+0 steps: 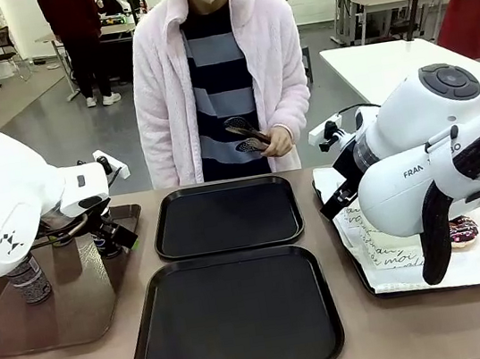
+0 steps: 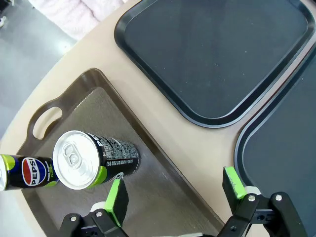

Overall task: Set up donuts and drinks on trays.
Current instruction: Pick up one Pepsi coke and place it on the Flat Tray.

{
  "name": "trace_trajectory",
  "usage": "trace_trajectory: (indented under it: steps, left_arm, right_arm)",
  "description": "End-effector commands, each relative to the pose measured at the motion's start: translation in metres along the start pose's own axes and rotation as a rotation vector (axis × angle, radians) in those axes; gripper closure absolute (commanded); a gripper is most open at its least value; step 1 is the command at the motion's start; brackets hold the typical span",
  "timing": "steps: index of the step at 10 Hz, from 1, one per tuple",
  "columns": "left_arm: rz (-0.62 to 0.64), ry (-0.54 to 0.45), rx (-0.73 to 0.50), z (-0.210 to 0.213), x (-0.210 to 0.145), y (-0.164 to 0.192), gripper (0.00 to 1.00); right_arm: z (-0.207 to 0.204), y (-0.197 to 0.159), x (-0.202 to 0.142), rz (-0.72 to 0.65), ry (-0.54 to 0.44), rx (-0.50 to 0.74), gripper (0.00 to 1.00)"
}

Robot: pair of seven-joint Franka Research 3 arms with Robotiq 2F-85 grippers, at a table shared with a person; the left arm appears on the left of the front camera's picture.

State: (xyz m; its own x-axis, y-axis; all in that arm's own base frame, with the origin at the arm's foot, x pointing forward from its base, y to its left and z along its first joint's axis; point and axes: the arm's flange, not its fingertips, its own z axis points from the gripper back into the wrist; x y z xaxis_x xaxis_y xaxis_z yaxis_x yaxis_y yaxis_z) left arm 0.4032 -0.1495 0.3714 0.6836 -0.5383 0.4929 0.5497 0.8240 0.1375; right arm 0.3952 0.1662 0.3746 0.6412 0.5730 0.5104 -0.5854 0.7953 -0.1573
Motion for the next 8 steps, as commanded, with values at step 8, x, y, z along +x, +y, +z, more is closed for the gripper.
trace_trajectory:
  steps: [8]
  left_arm:
    - [-0.163, 0.234, -0.075, 0.151, -0.106, -0.025, 0.00]
  right_arm:
    - [0.142, 0.065, -0.118, 0.175, 0.340, 0.056, 0.00]
